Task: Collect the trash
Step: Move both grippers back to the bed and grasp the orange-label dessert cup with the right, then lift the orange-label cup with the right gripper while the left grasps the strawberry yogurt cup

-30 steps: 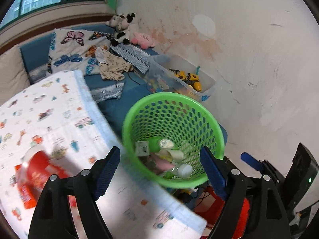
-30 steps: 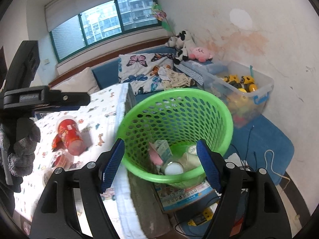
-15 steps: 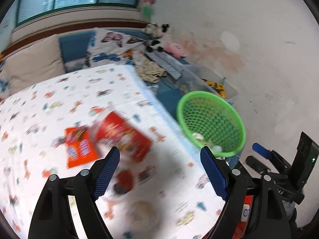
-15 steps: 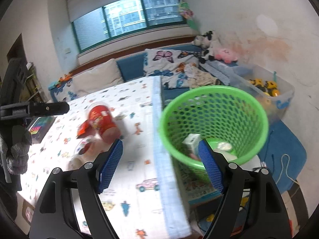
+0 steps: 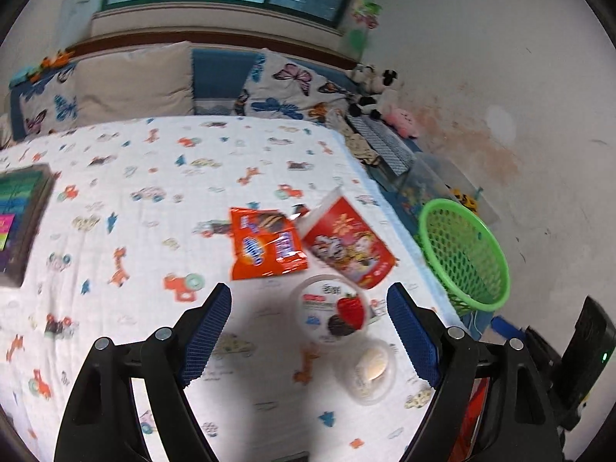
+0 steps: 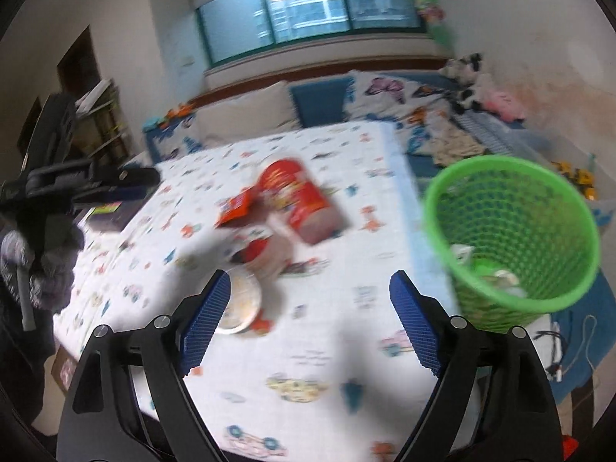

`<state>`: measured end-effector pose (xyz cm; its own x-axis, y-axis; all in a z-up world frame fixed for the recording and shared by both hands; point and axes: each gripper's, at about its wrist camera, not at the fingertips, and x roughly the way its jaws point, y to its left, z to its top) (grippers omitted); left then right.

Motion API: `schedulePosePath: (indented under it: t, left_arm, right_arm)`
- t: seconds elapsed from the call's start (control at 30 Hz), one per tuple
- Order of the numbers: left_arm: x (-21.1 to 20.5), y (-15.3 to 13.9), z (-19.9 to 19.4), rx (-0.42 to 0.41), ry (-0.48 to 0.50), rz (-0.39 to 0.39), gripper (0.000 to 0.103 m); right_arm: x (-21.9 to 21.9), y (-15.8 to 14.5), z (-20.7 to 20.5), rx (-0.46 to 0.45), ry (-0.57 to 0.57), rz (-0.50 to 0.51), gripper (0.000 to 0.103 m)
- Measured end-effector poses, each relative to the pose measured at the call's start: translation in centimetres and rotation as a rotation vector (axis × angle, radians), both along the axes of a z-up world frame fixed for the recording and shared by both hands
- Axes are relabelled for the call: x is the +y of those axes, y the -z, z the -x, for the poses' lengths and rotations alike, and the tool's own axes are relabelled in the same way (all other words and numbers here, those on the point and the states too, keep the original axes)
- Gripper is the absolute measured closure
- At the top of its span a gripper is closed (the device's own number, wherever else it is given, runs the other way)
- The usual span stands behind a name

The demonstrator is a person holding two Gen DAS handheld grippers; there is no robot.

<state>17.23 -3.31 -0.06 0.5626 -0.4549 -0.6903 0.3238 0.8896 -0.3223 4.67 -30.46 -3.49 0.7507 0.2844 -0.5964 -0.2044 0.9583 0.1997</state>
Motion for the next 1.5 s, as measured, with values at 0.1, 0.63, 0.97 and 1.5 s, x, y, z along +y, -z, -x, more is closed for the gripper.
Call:
schedulePosePath:
  t: [0.1,0.63,0.97,1.5]
  left_arm:
    - [1.0,0.7,-0.1,0.013,-0.020,0.008,0.023]
    - [4.0,2.6,0.0,0.052,-0.059,0.011,0.023]
    - [3.2,3.7,0.0,0.065,-0.026,-0.013,0.023]
    - [-3.4,5.9,0.0,0.005,0.209,-0.173,0.013]
  right_arm:
    - [1.8,1.1,-0.5,0.026,-0.048,0.005,0.018]
    - [7.8,5.6,-4.1,0.139,-0.151,0.071,0.017]
    - [8.0,6.5,-5.2,0.168,-0.129,0.059,0.035]
    - [2.4,3.3,-1.6,0.113,-0.052,0.048,0.035]
